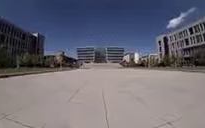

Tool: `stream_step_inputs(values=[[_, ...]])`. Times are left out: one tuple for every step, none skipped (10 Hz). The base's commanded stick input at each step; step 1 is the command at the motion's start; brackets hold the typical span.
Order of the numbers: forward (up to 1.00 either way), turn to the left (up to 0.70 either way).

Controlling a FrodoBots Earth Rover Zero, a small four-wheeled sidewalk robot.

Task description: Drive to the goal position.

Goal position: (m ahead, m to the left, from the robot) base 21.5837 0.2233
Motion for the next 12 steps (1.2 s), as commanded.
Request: stream_step_inputs(values=[[0.70, 0.01], [0.70, 0.01], [0.70, 0.01], [0.70, 0.01], [0.70, 0.01], [0.70, 0.01], [0.70, 0.01], [0.70, 0.01], [0.70, 0.01], [0.70, 0.01], [0.70, 0.01], [0.70, 0.01]])
